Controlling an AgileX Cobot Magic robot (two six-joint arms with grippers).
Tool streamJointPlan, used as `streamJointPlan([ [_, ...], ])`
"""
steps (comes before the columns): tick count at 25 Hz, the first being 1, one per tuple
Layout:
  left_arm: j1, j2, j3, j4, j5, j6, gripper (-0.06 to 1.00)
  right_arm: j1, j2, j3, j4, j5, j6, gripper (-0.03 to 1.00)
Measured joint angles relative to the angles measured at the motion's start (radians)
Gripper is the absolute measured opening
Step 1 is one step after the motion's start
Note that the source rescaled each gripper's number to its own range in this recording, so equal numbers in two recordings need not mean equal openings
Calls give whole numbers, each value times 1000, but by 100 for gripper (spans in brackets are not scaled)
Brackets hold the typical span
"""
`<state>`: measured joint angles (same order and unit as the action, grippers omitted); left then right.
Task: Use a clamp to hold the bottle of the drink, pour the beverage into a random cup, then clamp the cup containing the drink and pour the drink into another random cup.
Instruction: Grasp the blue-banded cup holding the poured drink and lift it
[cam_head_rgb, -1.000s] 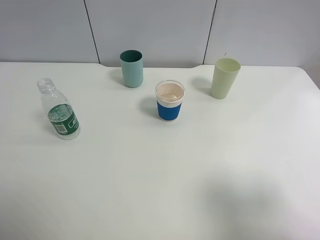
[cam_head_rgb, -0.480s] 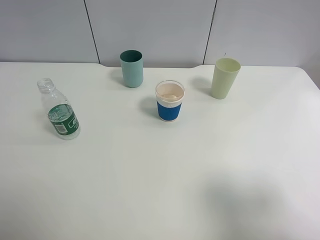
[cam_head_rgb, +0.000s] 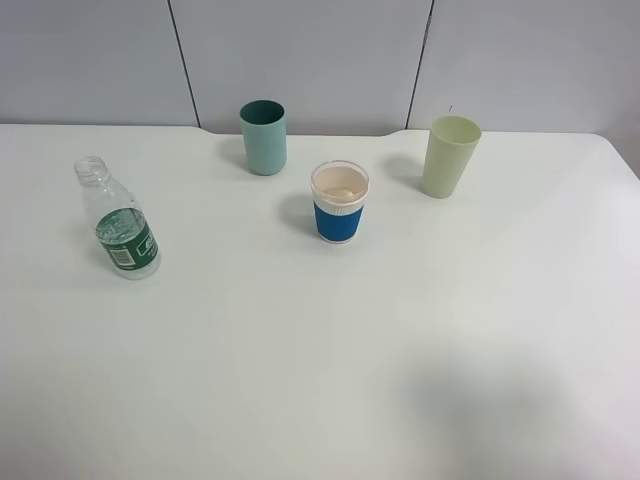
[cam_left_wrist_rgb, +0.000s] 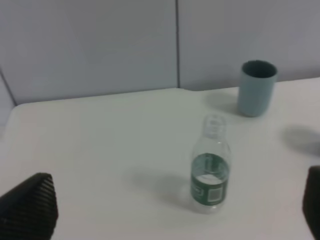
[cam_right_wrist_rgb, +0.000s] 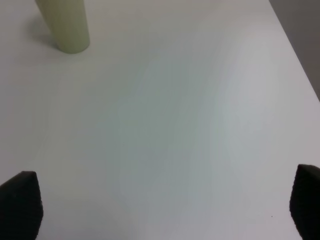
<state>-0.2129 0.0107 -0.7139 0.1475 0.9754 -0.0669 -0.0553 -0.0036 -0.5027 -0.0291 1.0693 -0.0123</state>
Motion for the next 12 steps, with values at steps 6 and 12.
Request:
streamJointPlan([
  [6, 119, 0, 0, -24, 10, -2, 100, 0, 0, 0, 0, 0, 0, 99],
  [12, 132, -18, 82, -44, 84, -2, 100, 0, 0, 0, 0, 0, 0, 99],
])
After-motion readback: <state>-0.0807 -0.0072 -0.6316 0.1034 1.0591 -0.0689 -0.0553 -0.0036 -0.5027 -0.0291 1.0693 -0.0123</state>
